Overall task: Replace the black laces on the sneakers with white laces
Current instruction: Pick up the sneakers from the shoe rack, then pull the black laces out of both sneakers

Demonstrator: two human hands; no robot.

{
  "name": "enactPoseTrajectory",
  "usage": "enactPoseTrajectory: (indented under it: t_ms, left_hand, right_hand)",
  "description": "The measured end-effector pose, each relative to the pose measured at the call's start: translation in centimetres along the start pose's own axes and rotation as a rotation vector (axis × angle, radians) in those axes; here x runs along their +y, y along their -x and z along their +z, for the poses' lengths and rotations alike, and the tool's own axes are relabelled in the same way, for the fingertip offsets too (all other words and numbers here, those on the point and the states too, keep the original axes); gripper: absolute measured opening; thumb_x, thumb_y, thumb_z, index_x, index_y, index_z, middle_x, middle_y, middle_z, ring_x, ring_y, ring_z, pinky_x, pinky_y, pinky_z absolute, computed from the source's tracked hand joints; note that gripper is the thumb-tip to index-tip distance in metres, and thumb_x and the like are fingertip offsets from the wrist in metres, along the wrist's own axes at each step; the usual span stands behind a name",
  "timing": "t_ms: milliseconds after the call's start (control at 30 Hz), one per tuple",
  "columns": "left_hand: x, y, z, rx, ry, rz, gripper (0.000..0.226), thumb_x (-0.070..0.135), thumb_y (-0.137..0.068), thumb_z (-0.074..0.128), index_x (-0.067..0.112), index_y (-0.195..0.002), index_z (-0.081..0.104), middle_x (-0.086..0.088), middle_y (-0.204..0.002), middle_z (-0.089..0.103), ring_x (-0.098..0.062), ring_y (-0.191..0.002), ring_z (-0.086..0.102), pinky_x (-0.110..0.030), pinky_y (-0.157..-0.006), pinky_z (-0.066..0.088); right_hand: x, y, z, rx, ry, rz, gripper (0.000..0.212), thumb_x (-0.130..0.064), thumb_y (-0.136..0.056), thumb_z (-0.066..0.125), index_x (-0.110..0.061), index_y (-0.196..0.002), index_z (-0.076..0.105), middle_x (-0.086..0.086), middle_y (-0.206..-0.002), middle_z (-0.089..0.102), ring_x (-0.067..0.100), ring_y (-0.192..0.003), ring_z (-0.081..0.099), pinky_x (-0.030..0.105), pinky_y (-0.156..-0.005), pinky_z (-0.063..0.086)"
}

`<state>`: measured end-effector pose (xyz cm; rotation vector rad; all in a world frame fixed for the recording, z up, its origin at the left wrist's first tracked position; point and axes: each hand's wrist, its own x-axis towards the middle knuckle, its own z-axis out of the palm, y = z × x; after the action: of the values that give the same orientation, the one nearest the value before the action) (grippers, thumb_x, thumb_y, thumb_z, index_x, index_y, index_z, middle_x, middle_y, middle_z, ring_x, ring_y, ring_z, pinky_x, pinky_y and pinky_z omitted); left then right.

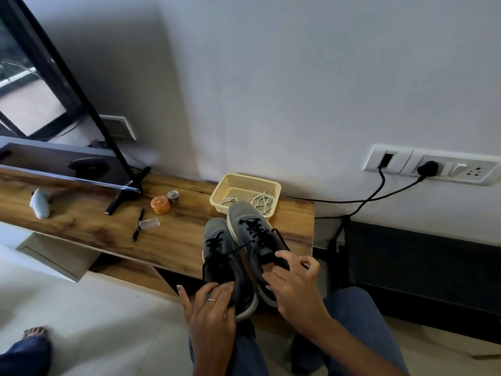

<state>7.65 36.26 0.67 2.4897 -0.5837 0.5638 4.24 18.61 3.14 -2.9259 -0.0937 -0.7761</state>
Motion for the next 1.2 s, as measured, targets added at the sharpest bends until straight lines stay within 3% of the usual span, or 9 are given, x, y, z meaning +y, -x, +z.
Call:
enactPoseTrajectory:
  t_ms: [200, 300, 400, 467, 533, 600, 833, 1067, 1200]
  left_hand:
    - [-2.1, 1.0, 1.5, -0.081, -0.038, -0.032, 0.037, 0.017, -0.069, 0.046, 0.016, -0.091, 0.076, 0.007, -0.088, 0.072, -0.016, -0.098, 0.051, -0.055, -0.115, 0.007]
    - [-2.9, 0.8, 2.3, -0.114, -0.052, -0.029, 0.034, 0.003, -0.063, 0.066, 0.017, -0.093, 0.076, 0.006, -0.092, 0.072, -0.016, -0.100, 0.051, -0.054, -0.116, 0.007]
    - [-3.5, 0.1, 3.1, -0.174, -0.047, -0.062, 0.053, -0.006, -0.048, 0.083, 0.015, -0.096, 0.074, 0.004, -0.094, 0.072, -0.017, -0.102, 0.050, -0.055, -0.115, 0.008]
    - [-3.7, -0.4, 3.4, -0.179, -0.050, -0.086, 0.048, -0.006, -0.053, 0.078, 0.013, -0.097, 0.073, 0.002, -0.094, 0.071, -0.018, -0.102, 0.049, -0.053, -0.116, 0.006]
    - [-4.0, -0.7, 3.8, -0.165, -0.050, -0.116, 0.034, 0.005, -0.067, 0.060, 0.013, -0.097, 0.072, 0.001, -0.095, 0.071, -0.019, -0.102, 0.049, -0.053, -0.117, 0.005]
    - [-4.5, -1.2, 4.2, -0.172, -0.048, -0.160, 0.037, 0.010, -0.070, 0.048, 0.014, -0.099, 0.071, 0.001, -0.097, 0.070, -0.019, -0.103, 0.049, -0.054, -0.116, 0.004]
    - [-5.4, -4.0, 5.0, -0.182, -0.077, -0.210, 0.039, -0.004, -0.066, 0.071, 0.012, -0.102, 0.070, -0.003, -0.096, 0.071, -0.027, -0.099, 0.060, -0.052, -0.114, 0.008]
    - [-4.8, -4.7, 5.4, -0.249, -0.122, -0.194, 0.037, 0.008, -0.066, 0.081, 0.013, -0.101, 0.069, -0.003, -0.100, 0.070, -0.027, -0.101, 0.061, -0.046, -0.113, 0.008]
    - [-4.3, -4.5, 5.1, -0.250, -0.137, -0.242, 0.039, 0.018, -0.074, 0.076, 0.012, -0.112, 0.066, -0.006, -0.117, 0.064, -0.025, -0.115, 0.056, -0.043, -0.116, 0.007]
  right_hand:
    - [0.6, -0.1, 2.8, -0.100, -0.032, -0.070, 0.041, -0.010, -0.050, 0.086, -0.029, -0.080, 0.066, -0.014, -0.076, 0.061, 0.018, -0.113, 0.048, 0.039, -0.083, 0.026]
    - [1.3, -0.3, 4.0, -0.121, -0.034, -0.055, 0.041, -0.010, -0.050, 0.087, -0.028, -0.081, 0.067, -0.014, -0.075, 0.062, 0.018, -0.111, 0.048, 0.037, -0.082, 0.026]
    - [1.8, -0.8, 5.1, -0.145, -0.038, -0.050, 0.041, -0.008, -0.051, 0.088, -0.027, -0.082, 0.067, -0.014, -0.075, 0.061, 0.019, -0.110, 0.047, 0.038, -0.081, 0.026]
    - [1.9, -0.9, 5.7, -0.166, -0.048, -0.062, 0.041, -0.008, -0.050, 0.088, -0.027, -0.081, 0.067, -0.014, -0.074, 0.061, 0.018, -0.108, 0.046, 0.036, -0.080, 0.025]
    - [1.9, -0.9, 6.4, -0.195, -0.055, -0.069, 0.043, -0.008, -0.048, 0.089, -0.027, -0.080, 0.067, -0.015, -0.074, 0.061, 0.018, -0.106, 0.046, 0.035, -0.078, 0.024]
    - [2.0, -0.7, 6.9, -0.227, -0.060, -0.049, 0.046, -0.007, -0.045, 0.090, -0.027, -0.080, 0.068, -0.015, -0.073, 0.061, 0.017, -0.105, 0.046, 0.034, -0.077, 0.024]
    - [3.5, -0.4, 8.3, -0.259, -0.037, 0.005, 0.046, -0.009, -0.046, 0.089, -0.028, -0.083, 0.070, -0.015, -0.078, 0.062, 0.019, -0.103, 0.046, 0.033, -0.074, 0.023]
    - [3.3, -1.1, 8.3, -0.254, -0.033, 0.008, 0.034, -0.017, -0.053, 0.088, -0.026, -0.081, 0.070, -0.012, -0.081, 0.066, 0.018, -0.098, 0.045, 0.034, -0.073, 0.025]
    - [2.6, -1.3, 8.0, -0.299, -0.023, 0.032, 0.033, -0.023, -0.053, 0.089, -0.025, -0.080, 0.069, -0.011, -0.082, 0.066, 0.017, -0.095, 0.045, 0.037, -0.073, 0.034]
